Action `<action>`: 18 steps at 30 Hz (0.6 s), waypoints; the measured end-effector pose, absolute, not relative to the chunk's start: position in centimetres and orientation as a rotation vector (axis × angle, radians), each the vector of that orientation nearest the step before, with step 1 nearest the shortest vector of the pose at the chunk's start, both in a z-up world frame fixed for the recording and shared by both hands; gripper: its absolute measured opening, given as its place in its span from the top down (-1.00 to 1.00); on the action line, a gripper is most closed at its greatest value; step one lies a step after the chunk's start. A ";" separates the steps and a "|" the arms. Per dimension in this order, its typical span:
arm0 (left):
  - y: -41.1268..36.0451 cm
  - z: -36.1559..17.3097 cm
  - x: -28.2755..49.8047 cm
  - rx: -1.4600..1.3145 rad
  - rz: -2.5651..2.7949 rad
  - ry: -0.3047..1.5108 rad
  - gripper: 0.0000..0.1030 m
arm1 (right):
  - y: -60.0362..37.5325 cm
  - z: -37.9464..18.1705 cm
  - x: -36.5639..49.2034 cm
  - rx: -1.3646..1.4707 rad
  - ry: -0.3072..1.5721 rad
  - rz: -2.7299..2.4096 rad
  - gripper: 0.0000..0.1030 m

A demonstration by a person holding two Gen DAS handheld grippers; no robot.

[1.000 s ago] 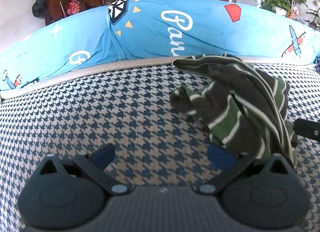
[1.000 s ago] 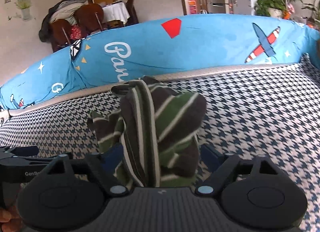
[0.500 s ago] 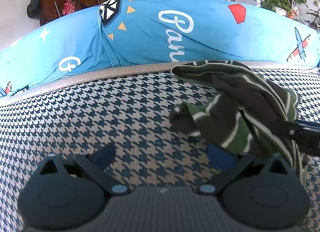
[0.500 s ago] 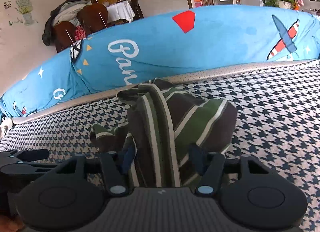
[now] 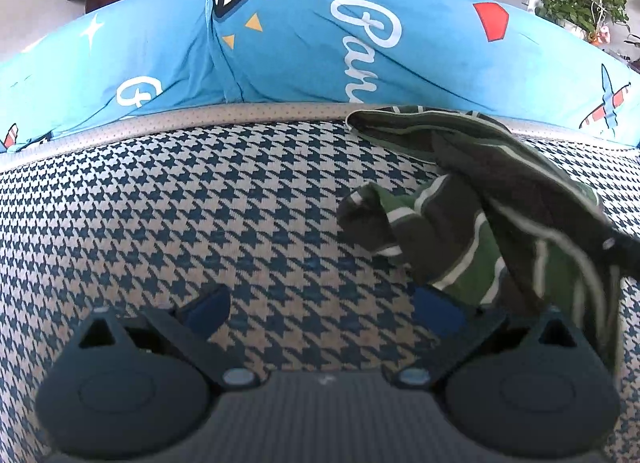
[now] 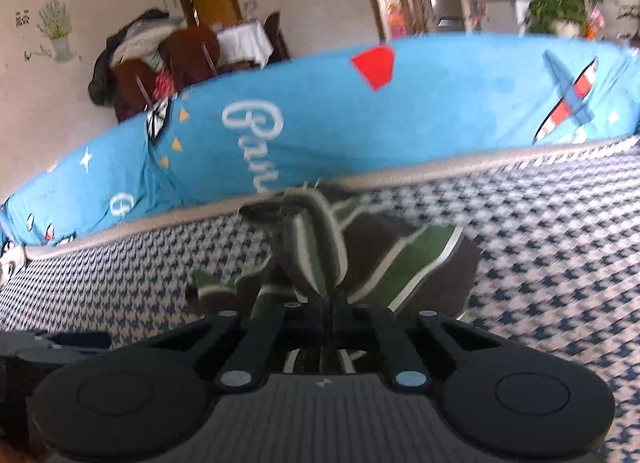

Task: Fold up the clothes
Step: 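Lift the garment with the right gripper toward the left gripper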

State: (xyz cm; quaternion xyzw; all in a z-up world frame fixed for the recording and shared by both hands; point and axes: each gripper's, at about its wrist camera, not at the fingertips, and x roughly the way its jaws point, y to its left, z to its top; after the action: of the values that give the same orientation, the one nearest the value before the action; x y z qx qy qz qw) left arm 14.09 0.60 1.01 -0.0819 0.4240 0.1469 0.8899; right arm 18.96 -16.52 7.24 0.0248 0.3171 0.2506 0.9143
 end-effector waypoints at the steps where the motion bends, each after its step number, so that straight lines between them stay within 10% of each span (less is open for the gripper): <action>1: 0.3 1.0 14.2 -0.172 0.316 0.880 -0.99 | -16.9 7.6 18.7 0.045 0.636 0.490 0.88; 15: -1.1 0.6 15.1 -0.187 0.355 0.893 -1.00 | -23.8 7.1 19.3 0.042 0.774 0.115 0.87; 18: -0.6 0.5 14.7 -0.176 0.306 0.898 -1.00 | -24.8 7.6 19.1 0.086 0.739 0.141 0.48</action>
State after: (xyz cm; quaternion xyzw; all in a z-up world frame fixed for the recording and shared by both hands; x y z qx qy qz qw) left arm 14.71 -0.64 0.49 -0.0846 0.4319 0.1473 0.8858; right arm 19.09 -24.81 7.62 0.0419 0.3607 0.0690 0.9292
